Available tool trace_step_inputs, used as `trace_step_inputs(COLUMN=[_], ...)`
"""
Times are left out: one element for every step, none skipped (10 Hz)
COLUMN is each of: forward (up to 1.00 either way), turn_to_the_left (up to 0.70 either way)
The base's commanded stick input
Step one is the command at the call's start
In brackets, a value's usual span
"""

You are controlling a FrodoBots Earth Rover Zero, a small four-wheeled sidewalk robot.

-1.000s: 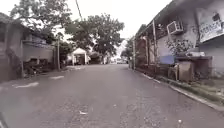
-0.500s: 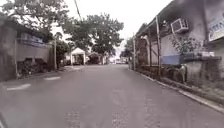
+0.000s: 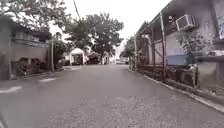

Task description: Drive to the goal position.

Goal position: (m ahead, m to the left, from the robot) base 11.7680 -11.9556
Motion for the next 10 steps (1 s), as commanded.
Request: trace_step_inputs(forward=[0.7,0.7,0.7,0.7,0.7,0.7,0.7,0.7,0.7,0.7], turn_to_the_left=[0.0,0.0,0.0,0.0,0.0,0.0,0.0,0.0,0.0,0.0])
